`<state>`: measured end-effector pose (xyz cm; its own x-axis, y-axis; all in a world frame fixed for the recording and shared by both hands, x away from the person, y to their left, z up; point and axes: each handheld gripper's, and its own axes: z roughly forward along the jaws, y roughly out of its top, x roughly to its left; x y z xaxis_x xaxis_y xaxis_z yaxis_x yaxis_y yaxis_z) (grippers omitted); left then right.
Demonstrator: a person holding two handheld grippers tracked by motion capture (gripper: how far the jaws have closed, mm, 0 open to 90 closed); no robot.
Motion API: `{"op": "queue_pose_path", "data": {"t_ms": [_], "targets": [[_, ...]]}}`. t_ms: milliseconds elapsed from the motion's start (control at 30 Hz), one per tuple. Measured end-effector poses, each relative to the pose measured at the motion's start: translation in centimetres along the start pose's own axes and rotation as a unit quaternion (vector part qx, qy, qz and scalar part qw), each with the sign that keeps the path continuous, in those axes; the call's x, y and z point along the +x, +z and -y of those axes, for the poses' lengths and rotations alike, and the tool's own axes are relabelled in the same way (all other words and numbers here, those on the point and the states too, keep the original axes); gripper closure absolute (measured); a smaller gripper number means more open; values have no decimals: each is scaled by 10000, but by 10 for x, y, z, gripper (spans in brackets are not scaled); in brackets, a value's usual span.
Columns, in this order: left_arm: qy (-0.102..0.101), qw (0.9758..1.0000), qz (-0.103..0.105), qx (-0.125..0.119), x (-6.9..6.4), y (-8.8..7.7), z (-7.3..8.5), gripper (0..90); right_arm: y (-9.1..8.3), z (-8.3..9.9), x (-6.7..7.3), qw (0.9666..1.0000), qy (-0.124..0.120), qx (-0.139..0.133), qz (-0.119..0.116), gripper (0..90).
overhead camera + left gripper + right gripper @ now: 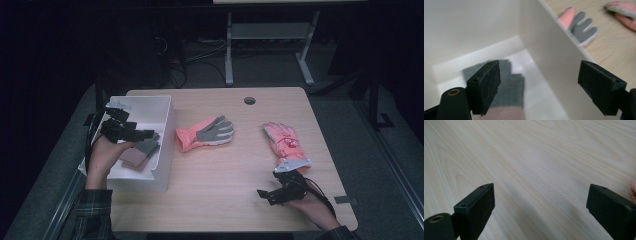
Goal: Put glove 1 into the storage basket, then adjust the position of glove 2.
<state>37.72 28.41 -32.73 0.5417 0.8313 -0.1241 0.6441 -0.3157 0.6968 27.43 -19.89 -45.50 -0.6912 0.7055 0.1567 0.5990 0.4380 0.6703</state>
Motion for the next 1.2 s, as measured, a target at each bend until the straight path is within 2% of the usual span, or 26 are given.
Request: {"op": "queue_pose_path", "data": {"t_ms": [167, 300, 467, 500, 567, 633, 667, 800, 900, 967, 1033, 1100, 1200], "targets": [[249, 9996, 144, 9, -21, 7, -12, 198, 1, 0, 0, 10000, -74, 24, 18, 77], [403, 9987, 301, 4, -39, 14, -21, 219, 0, 0, 0, 10000, -27, 13, 6, 77], [525, 9975, 474, -29, -60, 25, -33, 250, -1, 0, -1, 10000, -35, 1, 17, 77], [553, 9970, 544, -9, -64, 28, -35, 302, -1, 0, -1, 10000, -46, -5, 17, 77], [600, 9964, 595, 11, -74, 35, -39, 327, -1, 0, -1, 10000, -30, -2, 7, 77], [687, 9955, 644, 59, -84, 41, -44, 435, 0, 0, -1, 10000, -39, 6, 9, 77], [739, 9949, 676, 95, -90, 44, -47, 449, 0, 0, -1, 10000, -43, 9, 9, 77], [858, 9925, 849, 186, -108, 56, -54, 638, -1, 0, -2, 10000, -53, -2, 7, 77], [931, 9912, 899, 274, -119, 69, -58, 810, -2, 0, -2, 10000, -40, -15, -9, 77], [958, 9908, 903, 325, -126, 79, -59, 879, -2, 0, -2, 10000, -42, -18, -5, 77], [1029, 9901, 866, 409, -130, 88, -60, 896, -2, 0, -1, 10000, -52, -26, -7, 77], [1055, 9907, 742, 435, -134, 97, -60, 896, -2, 0, -1, 10000, -56, -22, -18, 77], [1042, 9915, 668, 410, -136, 110, -60, 897, -2, 0, -1, 10000, -86, -20, -45, 77]]}}
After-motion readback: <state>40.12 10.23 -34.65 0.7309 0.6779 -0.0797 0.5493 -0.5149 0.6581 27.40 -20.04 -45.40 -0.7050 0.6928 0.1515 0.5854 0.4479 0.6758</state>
